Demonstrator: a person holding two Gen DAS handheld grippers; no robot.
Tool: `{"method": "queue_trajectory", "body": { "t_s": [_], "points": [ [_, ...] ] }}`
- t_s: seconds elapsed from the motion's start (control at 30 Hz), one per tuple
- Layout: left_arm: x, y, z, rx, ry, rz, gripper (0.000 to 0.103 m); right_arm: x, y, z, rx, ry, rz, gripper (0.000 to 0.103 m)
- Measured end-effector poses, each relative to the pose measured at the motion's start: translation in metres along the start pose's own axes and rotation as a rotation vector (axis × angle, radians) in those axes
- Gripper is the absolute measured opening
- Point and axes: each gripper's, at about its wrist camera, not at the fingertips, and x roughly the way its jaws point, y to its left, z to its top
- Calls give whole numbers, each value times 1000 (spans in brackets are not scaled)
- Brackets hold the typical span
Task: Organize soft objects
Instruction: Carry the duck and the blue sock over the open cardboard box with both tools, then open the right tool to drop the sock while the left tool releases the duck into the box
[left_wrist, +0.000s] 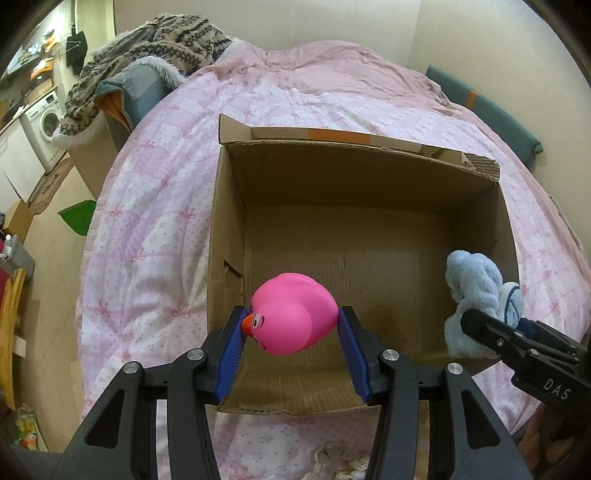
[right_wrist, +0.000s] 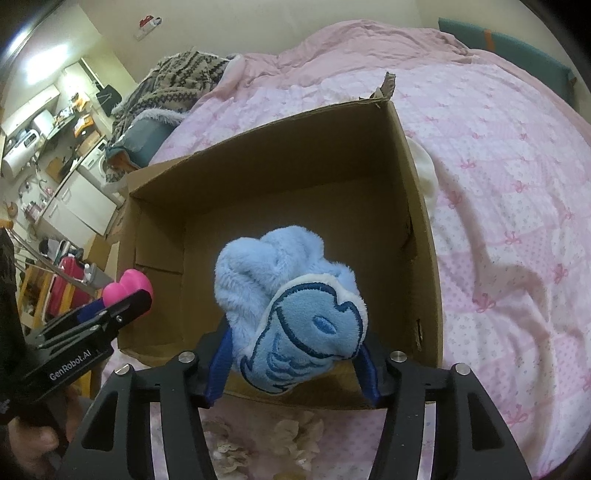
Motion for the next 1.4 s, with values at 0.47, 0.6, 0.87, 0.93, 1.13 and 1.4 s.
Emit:
{"method": "queue_trajectory", "body": {
  "t_s": [0.47,0.6,0.87,0.93,1.13,1.4],
  "points": [
    [-2,0,-1,-2,25,-20,58,-8,-11,2,68,-17,31,80],
    [-4,-2,-2,6,13,-14,67,-8,-10,2,65,-16,35,80],
    [-4,0,-1,4,14,-3,68,-10,-10,2,54,-15,37,80],
    [-6,0,0,8,8,2,68,-11,-10,2,57,-16,38,80],
    [-15,4,-3,6,-4,13,68,-16,-11,2,75,-26,39,80],
    [-32,8,-11,9,-13,26,68,-28,-12,-5,75,-28,29,80]
  ]
}}
